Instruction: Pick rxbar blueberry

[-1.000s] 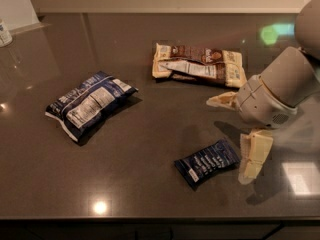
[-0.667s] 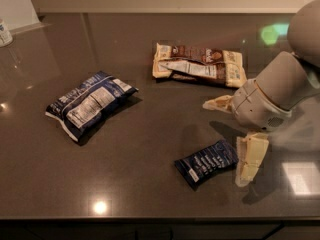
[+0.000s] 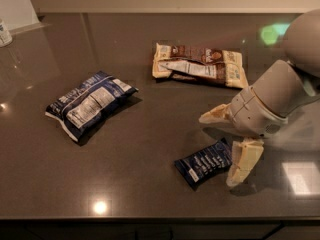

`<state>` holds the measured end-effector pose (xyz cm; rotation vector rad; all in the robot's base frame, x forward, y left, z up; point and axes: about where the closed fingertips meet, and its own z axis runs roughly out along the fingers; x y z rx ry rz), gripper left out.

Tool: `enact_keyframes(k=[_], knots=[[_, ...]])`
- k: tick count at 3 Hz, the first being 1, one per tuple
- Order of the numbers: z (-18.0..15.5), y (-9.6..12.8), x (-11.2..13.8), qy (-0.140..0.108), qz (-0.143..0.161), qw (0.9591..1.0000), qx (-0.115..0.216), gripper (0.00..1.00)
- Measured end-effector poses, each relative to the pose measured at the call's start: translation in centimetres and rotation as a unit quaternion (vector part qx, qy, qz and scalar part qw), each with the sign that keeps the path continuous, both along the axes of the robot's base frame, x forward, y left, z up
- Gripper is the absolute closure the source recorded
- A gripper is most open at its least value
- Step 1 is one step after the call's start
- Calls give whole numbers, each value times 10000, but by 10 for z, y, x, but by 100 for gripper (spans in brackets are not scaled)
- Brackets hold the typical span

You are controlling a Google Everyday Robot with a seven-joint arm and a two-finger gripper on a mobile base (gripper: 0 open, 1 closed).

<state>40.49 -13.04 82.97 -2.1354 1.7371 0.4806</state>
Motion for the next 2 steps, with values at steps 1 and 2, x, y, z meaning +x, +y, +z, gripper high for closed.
enact_keyframes(k=[1,2], knots=[[-2,-1,-1,13,-14,10000,44,40],[0,-4,-2,-1,-44,9999,91,64]])
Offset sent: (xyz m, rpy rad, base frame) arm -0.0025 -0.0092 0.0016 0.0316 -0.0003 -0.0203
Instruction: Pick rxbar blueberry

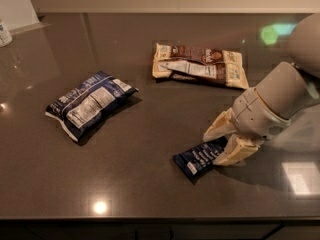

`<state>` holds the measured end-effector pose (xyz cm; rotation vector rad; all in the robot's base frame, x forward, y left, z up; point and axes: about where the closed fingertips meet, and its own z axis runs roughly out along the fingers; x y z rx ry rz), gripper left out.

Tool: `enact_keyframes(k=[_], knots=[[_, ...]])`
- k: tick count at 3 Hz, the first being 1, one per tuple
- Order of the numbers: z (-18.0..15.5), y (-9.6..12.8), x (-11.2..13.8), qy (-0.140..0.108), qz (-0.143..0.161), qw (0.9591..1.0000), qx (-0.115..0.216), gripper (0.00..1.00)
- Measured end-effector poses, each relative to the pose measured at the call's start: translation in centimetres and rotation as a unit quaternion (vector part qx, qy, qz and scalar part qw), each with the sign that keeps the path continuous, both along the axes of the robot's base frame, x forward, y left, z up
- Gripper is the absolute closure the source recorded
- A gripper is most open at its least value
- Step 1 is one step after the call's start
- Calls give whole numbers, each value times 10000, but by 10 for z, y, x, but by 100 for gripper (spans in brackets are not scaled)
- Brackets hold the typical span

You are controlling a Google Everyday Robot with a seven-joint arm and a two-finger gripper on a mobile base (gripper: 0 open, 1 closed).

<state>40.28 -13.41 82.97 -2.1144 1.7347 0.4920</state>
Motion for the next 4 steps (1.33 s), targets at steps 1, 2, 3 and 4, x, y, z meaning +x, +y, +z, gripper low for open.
enact_keyframes(k=[1,2,3,4], knots=[[6,-4,1,-48,-69,9999,54,88],[18,-4,6,-150,-177,9996,139,100],[39,2,14,-298,-277,9989,216,100],[61,10,24,-444,-398,9978,297,100]])
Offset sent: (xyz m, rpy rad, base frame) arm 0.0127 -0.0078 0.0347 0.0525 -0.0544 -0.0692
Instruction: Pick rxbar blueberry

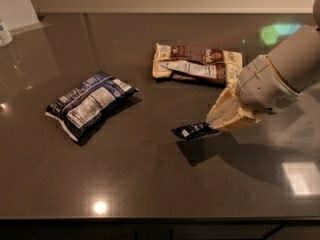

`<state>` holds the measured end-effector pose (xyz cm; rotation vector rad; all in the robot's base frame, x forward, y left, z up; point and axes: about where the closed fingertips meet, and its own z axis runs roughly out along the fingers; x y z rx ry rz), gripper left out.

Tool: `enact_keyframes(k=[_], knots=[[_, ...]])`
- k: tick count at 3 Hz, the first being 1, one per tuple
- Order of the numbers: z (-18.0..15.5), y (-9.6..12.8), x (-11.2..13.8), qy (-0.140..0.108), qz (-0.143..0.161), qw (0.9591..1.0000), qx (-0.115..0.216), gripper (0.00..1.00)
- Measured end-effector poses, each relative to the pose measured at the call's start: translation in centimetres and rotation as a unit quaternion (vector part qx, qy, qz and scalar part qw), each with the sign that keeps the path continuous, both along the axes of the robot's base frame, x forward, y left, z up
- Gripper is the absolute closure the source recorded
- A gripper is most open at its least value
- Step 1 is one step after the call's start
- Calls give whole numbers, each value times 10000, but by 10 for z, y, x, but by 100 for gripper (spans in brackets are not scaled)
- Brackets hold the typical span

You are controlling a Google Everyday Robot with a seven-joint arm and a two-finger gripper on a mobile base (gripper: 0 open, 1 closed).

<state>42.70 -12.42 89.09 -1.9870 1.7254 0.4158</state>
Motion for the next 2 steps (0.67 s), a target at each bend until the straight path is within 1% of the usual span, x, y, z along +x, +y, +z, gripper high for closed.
enact_keyframes(k=[1,2], knots=[[29,7,12,-202,-142,9996,110,100],[61,13,18,-432,-226,9984,276,100]])
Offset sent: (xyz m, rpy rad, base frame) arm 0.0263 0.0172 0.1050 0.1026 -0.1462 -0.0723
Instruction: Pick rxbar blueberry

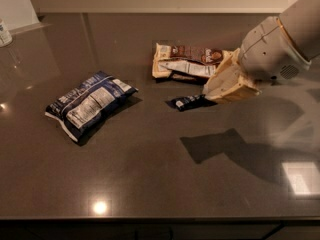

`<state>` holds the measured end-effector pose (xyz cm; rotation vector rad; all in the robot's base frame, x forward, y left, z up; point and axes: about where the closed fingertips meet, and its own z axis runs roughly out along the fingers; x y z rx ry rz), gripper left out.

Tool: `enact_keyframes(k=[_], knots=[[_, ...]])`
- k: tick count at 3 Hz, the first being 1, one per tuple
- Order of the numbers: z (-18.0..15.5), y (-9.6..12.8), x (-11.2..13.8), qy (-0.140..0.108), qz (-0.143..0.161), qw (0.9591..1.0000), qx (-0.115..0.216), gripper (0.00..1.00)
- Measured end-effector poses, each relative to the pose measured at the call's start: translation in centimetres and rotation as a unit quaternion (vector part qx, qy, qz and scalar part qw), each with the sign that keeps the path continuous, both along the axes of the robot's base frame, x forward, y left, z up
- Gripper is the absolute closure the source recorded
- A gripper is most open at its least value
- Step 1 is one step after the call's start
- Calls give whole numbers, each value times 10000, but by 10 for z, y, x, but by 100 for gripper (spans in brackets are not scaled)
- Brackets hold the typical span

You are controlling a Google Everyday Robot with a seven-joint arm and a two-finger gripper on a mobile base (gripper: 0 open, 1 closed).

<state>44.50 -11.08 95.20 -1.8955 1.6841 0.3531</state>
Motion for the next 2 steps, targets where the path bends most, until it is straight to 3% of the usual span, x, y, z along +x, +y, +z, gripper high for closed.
enact_keyframes(k=[1,2], knots=[[24,3,-4,-193,-24,9997,133,100],[24,3,-4,-193,-24,9997,133,100]])
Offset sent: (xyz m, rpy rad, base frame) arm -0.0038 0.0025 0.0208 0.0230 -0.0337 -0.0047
